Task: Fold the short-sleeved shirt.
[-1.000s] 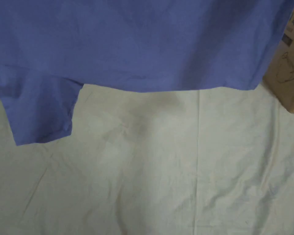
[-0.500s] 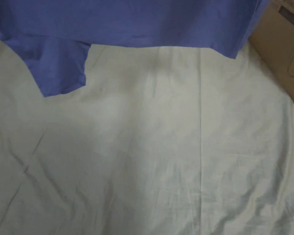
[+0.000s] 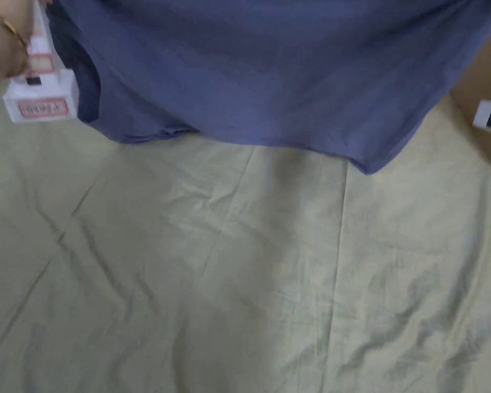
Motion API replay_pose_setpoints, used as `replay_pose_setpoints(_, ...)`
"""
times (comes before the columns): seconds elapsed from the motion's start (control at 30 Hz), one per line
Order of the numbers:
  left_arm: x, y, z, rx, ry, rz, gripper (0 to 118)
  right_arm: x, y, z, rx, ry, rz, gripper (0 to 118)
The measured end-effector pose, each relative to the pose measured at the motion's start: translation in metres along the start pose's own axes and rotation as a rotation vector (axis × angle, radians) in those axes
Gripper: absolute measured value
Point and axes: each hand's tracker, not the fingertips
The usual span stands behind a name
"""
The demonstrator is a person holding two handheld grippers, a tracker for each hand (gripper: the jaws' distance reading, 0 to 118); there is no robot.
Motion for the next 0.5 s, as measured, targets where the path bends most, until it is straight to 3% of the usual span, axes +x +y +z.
replay_pose_setpoints(0.23, -0.022, -0.084, 0.077, -0.139, -0.047, 0.003, 5, 0.021, -0.123, 0.025, -0.194, 0.022, -0.024, 7)
replay_pose_setpoints(0.37, -0.046, -0.139, 0.113, -0.242, -0.086, -0.094, 5, 0.030, -0.195, 0.058, -0.271, 0.046, -0.043, 7)
replay_pose_setpoints(0.5, -0.077, -0.200, 0.150, -0.358, -0.107, -0.021, 5, 0.038, -0.261, 0.093, -0.333, 0.052, -0.033, 7)
